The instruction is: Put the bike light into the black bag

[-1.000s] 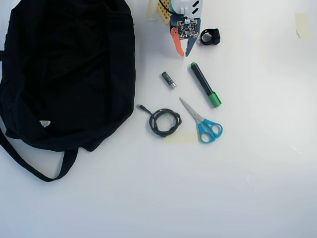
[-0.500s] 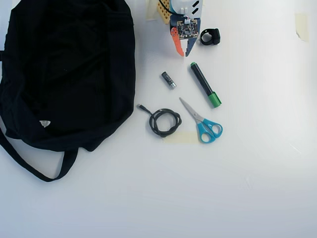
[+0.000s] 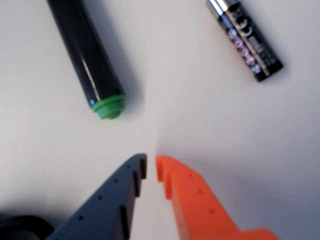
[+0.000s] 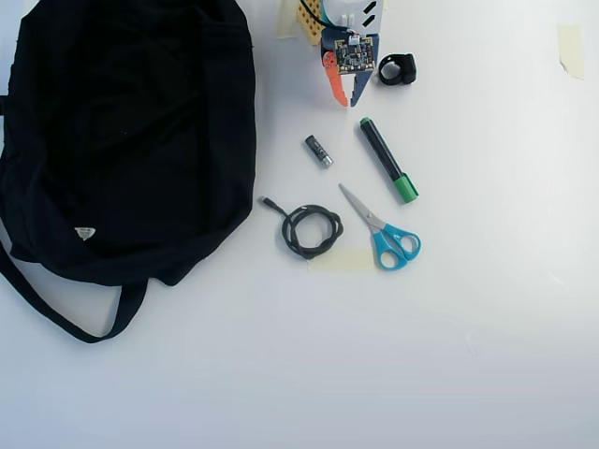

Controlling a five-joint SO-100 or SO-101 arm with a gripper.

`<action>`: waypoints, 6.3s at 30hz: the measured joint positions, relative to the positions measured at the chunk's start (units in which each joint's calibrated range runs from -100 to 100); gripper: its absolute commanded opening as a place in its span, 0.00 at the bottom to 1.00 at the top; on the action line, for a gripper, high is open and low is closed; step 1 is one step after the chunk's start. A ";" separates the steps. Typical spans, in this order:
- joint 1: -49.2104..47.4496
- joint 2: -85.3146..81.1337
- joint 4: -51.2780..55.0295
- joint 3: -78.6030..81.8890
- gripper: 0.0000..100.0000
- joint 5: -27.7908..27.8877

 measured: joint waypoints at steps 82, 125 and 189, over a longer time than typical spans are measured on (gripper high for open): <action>6.47 98.22 -50.24 -102.12 0.02 4.15; -14.03 82.27 14.51 -97.17 0.02 7.57; -8.67 47.07 3.78 -43.55 0.02 24.57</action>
